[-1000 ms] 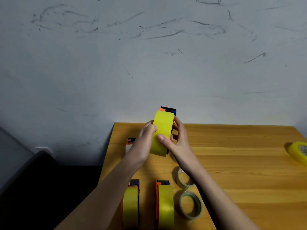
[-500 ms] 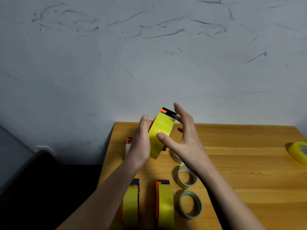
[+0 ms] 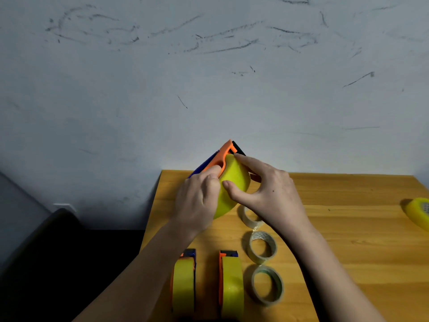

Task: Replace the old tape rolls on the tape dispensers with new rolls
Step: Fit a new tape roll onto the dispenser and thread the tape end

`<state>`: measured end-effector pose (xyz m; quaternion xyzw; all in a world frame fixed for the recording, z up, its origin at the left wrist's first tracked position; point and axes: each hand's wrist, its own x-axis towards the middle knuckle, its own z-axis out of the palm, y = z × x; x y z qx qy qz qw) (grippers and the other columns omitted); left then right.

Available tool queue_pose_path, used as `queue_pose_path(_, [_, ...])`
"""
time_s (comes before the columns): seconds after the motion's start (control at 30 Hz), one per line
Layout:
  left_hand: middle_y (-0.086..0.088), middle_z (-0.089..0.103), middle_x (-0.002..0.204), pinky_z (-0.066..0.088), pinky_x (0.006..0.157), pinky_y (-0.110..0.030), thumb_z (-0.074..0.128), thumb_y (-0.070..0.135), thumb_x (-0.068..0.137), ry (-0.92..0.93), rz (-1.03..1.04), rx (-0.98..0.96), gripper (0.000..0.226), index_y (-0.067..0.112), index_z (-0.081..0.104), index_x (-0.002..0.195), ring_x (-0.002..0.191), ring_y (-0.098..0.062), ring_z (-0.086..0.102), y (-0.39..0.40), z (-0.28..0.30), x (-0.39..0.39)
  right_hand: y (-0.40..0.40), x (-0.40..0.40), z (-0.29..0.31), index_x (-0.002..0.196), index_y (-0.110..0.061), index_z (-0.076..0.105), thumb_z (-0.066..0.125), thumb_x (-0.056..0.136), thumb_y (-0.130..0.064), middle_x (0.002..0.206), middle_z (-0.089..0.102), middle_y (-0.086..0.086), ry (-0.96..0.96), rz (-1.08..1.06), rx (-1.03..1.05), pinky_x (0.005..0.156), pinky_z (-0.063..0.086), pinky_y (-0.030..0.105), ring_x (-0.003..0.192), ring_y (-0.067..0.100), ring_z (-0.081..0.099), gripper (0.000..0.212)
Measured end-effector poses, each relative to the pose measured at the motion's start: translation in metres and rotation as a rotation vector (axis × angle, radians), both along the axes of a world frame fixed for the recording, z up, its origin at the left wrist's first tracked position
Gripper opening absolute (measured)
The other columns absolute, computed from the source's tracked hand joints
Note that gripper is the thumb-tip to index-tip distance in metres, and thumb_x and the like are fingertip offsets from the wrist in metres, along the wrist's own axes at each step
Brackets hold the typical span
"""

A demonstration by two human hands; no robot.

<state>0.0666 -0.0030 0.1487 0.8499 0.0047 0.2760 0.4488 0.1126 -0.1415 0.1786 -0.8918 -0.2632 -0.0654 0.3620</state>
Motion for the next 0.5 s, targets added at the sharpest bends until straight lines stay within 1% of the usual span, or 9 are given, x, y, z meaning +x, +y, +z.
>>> queue_pose_path(0.07, [-0.033, 0.061, 0.071, 0.030, 0.051, -0.037, 0.030, 0.017, 0.086, -0.012, 0.016, 0.095, 0.021, 0.005, 0.046, 0.090, 0.071, -0.024, 0.034, -0.0006, 0.0016, -0.0005, -0.0018, 0.0000, -0.0006, 0.131, -0.034, 0.057, 0.062, 0.071, -0.062, 0.121, 0.066, -0.012, 0.016, 0.002, 0.031, 0.092, 0.052, 0.031, 0.108, 0.004, 0.061, 0.066])
queue_pose_path(0.13, [-0.033, 0.060, 0.069, 0.028, 0.058, -0.039, 0.025, 0.020, 0.086, -0.029, 0.022, 0.114, 0.032, 0.001, 0.051, 0.089, 0.070, -0.025, 0.033, -0.0011, 0.0018, -0.0012, -0.0029, -0.0003, -0.0007, 0.130, -0.034, 0.058, 0.062, 0.071, -0.061, 0.119, 0.068, -0.012, 0.019, -0.002, 0.049, 0.091, 0.053, 0.033, 0.105, 0.004, 0.063, 0.065])
queue_pose_path(0.17, [-0.033, 0.060, 0.069, 0.027, 0.061, -0.039, 0.024, 0.021, 0.086, -0.034, 0.017, 0.108, 0.041, -0.005, 0.056, 0.086, 0.072, -0.026, 0.034, -0.0014, 0.0030, -0.0019, -0.0029, -0.0008, -0.0009, 0.130, -0.034, 0.059, 0.063, 0.071, -0.060, 0.119, 0.068, -0.011, 0.017, -0.004, 0.052, 0.091, 0.053, 0.033, 0.105, 0.004, 0.063, 0.064])
queue_pose_path(0.23, [-0.034, 0.059, 0.067, 0.029, 0.066, -0.043, 0.022, 0.023, 0.085, -0.035, 0.010, 0.107, 0.054, -0.015, 0.060, 0.080, 0.081, -0.033, 0.036, -0.0025, 0.0060, -0.0032, -0.0027, -0.0021, -0.0021, 0.130, -0.032, 0.059, 0.065, 0.073, -0.058, 0.119, 0.068, -0.010, 0.011, -0.006, 0.050, 0.090, 0.053, 0.034, 0.105, 0.006, 0.063, 0.063])
queue_pose_path(0.27, [-0.034, 0.059, 0.068, 0.030, 0.064, -0.043, 0.022, 0.025, 0.085, -0.028, 0.012, 0.110, 0.057, -0.016, 0.061, 0.080, 0.084, -0.033, 0.036, -0.0025, 0.0081, -0.0038, -0.0022, -0.0024, -0.0031, 0.129, -0.032, 0.060, 0.066, 0.073, -0.057, 0.118, 0.069, -0.009, 0.010, -0.011, 0.052, 0.090, 0.053, 0.034, 0.104, 0.007, 0.064, 0.062])
queue_pose_path(0.33, [-0.033, 0.060, 0.072, 0.031, 0.058, -0.040, 0.019, 0.032, 0.083, 0.014, 0.020, 0.115, 0.063, -0.014, 0.062, 0.084, 0.080, -0.031, 0.036, -0.0030, 0.0087, -0.0034, -0.0014, -0.0024, -0.0059, 0.126, -0.031, 0.063, 0.062, 0.077, -0.055, 0.111, 0.072, -0.007, -0.001, -0.038, 0.074, 0.085, 0.055, 0.035, 0.098, 0.008, 0.067, 0.054])
queue_pose_path(0.4, [-0.031, 0.061, 0.072, 0.033, 0.057, -0.041, 0.018, 0.033, 0.083, 0.014, 0.031, 0.139, 0.064, -0.013, 0.062, 0.085, 0.078, -0.029, 0.037, -0.0052, 0.0095, -0.0047, -0.0017, -0.0009, -0.0082, 0.120, -0.031, 0.067, 0.052, 0.079, -0.048, 0.102, 0.074, -0.007, -0.005, -0.074, 0.119, 0.080, 0.056, 0.038, 0.089, 0.009, 0.069, 0.047])
queue_pose_path(0.47, [-0.027, 0.057, 0.065, 0.030, 0.047, -0.030, 0.018, 0.032, 0.083, 0.018, 0.035, 0.124, 0.064, -0.014, 0.062, 0.085, 0.077, -0.029, 0.036, -0.0064, 0.0098, -0.0067, -0.0033, -0.0010, -0.0096, 0.122, -0.034, 0.065, 0.046, 0.077, -0.054, 0.104, 0.073, -0.009, 0.018, -0.059, 0.120, 0.081, 0.056, 0.038, 0.091, 0.007, 0.068, 0.053])
queue_pose_path(0.5, [-0.025, 0.056, 0.064, 0.032, 0.049, -0.031, 0.018, 0.032, 0.083, 0.028, 0.031, 0.116, 0.065, -0.014, 0.063, 0.085, 0.075, -0.028, 0.036, -0.0059, 0.0098, -0.0071, -0.0040, -0.0021, -0.0102, 0.125, -0.035, 0.063, 0.045, 0.075, -0.061, 0.109, 0.072, -0.010, 0.030, -0.041, 0.096, 0.085, 0.055, 0.036, 0.095, 0.006, 0.067, 0.059])
